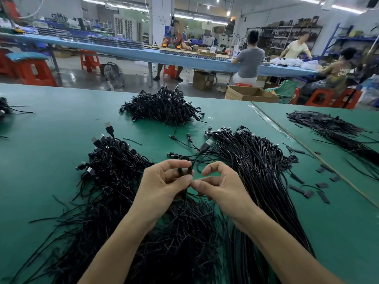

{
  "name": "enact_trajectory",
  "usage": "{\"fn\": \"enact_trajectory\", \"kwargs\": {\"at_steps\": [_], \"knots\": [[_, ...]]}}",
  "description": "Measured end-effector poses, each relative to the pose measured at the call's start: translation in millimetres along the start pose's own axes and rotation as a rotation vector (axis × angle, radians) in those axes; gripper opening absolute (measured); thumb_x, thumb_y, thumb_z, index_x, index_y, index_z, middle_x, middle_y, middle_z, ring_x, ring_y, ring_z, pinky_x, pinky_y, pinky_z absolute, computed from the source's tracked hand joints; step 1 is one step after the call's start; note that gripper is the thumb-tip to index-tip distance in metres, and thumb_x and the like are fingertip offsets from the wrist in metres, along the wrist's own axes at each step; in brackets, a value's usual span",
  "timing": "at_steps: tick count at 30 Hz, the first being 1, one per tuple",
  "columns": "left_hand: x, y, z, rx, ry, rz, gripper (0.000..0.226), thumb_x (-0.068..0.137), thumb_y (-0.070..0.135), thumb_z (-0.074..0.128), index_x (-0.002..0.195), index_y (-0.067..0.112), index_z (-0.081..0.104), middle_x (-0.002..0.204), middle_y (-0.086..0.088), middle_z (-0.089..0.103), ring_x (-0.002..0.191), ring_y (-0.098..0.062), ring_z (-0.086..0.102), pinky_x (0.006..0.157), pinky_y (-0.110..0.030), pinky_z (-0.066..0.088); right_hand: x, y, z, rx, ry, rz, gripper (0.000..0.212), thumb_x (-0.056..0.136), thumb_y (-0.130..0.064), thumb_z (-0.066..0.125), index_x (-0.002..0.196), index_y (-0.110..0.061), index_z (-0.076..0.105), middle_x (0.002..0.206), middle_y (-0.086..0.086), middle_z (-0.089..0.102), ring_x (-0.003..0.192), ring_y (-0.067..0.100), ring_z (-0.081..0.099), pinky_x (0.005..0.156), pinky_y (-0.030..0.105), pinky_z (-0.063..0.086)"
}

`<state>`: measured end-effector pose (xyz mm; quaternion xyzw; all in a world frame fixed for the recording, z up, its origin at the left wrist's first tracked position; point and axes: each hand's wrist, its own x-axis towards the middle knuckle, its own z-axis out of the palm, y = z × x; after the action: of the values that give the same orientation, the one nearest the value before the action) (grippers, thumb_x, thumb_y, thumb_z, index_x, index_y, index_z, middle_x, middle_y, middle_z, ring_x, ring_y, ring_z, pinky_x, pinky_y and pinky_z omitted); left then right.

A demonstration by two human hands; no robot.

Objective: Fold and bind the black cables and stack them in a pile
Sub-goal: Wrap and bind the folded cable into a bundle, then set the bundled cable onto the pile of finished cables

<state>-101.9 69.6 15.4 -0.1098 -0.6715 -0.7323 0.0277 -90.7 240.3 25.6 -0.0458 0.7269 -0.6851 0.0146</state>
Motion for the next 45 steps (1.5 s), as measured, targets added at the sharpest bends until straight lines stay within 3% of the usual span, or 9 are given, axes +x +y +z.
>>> {"fn": "enact_trajectory", "kwargs": {"at_steps": [6,10,15,22,27,30,36,42,45], "knots": [[18,-9,-41,0.549,0.503,0.152,0.036,0.093,0.007,0.065,0.128,0.014,0.063,0.112,-0.002,0.069,0.082,0.008,0.062,0.071,0.000,0.046,19,38,-44,-0.975,0.170,0.167,0.030,0.096,-0.027,0.063,0.125,-0.019,0.058,0.126,0.001,0.058,0.116,0.017,0.052,0.101,0.031,0.044],[24,-22,-69,0.723,0.609,0.021,0.052,0.101,0.017,0.055,0.150,0.011,0.040,0.152,-0.013,0.043,0.141,-0.026,0.037,0.118,-0.042,0.029,25,55,-61,-1.347,0.208,0.309,0.040,0.100,-0.028,0.054,0.138,-0.017,0.046,0.138,0.008,0.047,0.124,0.025,0.044,0.100,0.035,0.041],[24,-37,-74,0.758,0.431,-0.222,0.073,0.102,0.031,0.052,0.160,0.019,0.009,0.164,-0.015,0.014,0.149,-0.034,0.007,0.120,-0.054,0.015,29,63,-58,-1.541,0.218,0.271,0.020,0.099,-0.019,0.054,0.119,-0.015,0.052,0.121,0.005,0.056,0.111,0.023,0.052,0.089,0.031,0.047],[28,-39,-78,0.990,0.517,-0.293,0.077,0.095,0.045,0.059,0.158,0.021,0.022,0.164,-0.019,-0.002,0.147,-0.043,0.009,0.113,-0.061,0.020,37,57,-69,-1.234,0.330,0.325,0.026,0.096,-0.006,0.048,0.116,-0.011,0.065,0.111,0.007,0.065,0.097,0.023,0.058,0.079,0.034,0.052],[22,-32,-63,0.939,0.637,0.158,0.039,0.088,0.021,0.071,0.126,0.019,0.064,0.128,-0.004,0.050,0.121,-0.030,0.045,0.104,-0.039,0.029,38,22,-45,-0.833,0.199,0.108,0.026,0.099,-0.004,0.046,0.104,-0.018,0.067,0.103,0.002,0.066,0.069,0.007,0.051,0.057,0.015,0.042],[20,-25,-47,0.765,0.348,0.293,0.034,0.084,0.011,0.075,0.113,0.028,0.068,0.101,0.014,0.061,0.096,-0.008,0.058,0.089,-0.032,0.050,24,-5,-8,-0.724,0.011,-0.041,0.029,0.098,-0.003,0.046,0.087,-0.025,0.063,0.085,-0.012,0.059,0.065,-0.004,0.052,0.055,0.007,0.038],[13,-34,-24,0.748,-0.265,0.297,0.046,0.084,-0.001,0.061,0.115,0.031,0.070,0.134,0.009,0.055,0.129,-0.011,0.044,0.108,-0.035,0.037,-11,-29,37,-0.693,-0.310,-0.265,0.029,0.096,-0.034,0.057,0.073,-0.019,0.066,0.063,-0.006,0.057,0.059,0.005,0.051,0.057,0.021,0.041],[16,-26,-26,0.476,0.271,0.234,0.049,0.090,0.055,0.048,0.071,0.013,0.061,0.059,0.005,0.057,0.044,-0.003,0.041,0.041,-0.015,0.031,-12,-42,4,-0.543,0.091,-0.274,0.037,0.096,-0.022,0.059,0.060,-0.014,0.057,0.044,-0.014,0.047,0.038,0.002,0.036,0.038,0.014,0.027],[14,-17,-32,0.414,0.401,0.329,0.048,0.092,0.046,0.056,0.062,0.013,0.038,0.050,0.009,0.036,0.043,-0.008,0.027,0.041,-0.018,0.023,-1,-40,-31,-0.562,0.378,-0.223,0.036,0.095,-0.018,0.060,0.060,-0.008,0.057,0.039,-0.014,0.043,0.035,0.004,0.033,0.037,0.013,0.025]]}}
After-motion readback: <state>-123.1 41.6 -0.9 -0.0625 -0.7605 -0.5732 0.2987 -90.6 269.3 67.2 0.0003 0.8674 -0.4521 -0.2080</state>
